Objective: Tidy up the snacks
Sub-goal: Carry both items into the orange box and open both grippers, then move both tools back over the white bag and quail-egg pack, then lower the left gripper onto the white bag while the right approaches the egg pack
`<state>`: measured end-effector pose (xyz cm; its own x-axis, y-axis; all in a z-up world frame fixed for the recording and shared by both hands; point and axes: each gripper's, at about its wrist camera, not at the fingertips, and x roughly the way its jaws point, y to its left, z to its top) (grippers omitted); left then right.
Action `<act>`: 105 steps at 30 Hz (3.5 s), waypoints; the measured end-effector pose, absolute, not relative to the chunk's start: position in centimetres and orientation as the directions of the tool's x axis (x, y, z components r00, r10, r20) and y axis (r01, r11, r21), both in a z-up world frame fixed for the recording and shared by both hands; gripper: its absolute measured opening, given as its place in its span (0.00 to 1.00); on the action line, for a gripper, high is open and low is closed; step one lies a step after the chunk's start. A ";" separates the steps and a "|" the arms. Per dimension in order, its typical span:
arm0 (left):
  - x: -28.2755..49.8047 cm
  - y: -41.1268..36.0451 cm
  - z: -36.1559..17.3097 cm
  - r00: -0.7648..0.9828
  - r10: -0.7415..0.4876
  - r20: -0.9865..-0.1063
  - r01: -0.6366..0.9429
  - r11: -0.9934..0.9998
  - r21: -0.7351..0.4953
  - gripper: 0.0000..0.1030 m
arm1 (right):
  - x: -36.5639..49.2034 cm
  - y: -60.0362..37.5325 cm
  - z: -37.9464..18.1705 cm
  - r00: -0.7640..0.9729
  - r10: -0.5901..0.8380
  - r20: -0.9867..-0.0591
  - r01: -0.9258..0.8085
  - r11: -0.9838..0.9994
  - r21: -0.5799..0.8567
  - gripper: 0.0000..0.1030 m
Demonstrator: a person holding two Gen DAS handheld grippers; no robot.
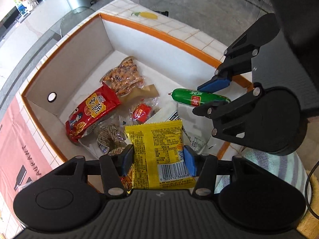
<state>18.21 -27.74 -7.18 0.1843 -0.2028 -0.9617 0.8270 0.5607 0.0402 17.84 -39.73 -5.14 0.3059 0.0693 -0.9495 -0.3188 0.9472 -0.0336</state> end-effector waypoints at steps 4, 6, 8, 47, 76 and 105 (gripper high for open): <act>18.6 -27.7 -7.9 0.171 -0.199 -0.965 0.823 0.567 0.029 0.58 | 18.4 -40.3 -5.8 0.276 0.087 -0.957 -0.307 0.952 -0.002 0.20; 18.7 -27.6 -8.0 0.165 -0.194 -0.967 0.826 0.562 0.028 0.58 | 18.5 -40.2 -5.9 0.270 0.098 -0.958 -0.317 0.948 0.008 0.20; 18.9 -27.7 -8.2 0.160 -0.189 -0.969 0.829 0.558 0.028 0.58 | 18.6 -40.1 -5.9 0.261 0.091 -0.961 -0.319 0.948 0.003 0.20; 18.4 -16.3 0.2 0.386 -0.280 -0.879 0.617 0.786 0.021 0.73 | 17.7 -33.1 2.6 0.432 0.037 -0.901 -0.308 0.945 -0.109 0.42; 18.7 8.0 -1.0 0.613 -0.164 -0.773 0.125 0.986 -0.110 0.82 | 17.2 -15.5 -3.7 0.666 0.252 -0.702 -0.224 0.965 0.134 0.52; 24.2 11.1 -13.1 0.406 -0.068 -0.912 0.055 0.997 -0.050 0.15 | 25.8 -9.3 -13.5 0.580 0.330 -0.745 -0.353 0.926 0.136 0.08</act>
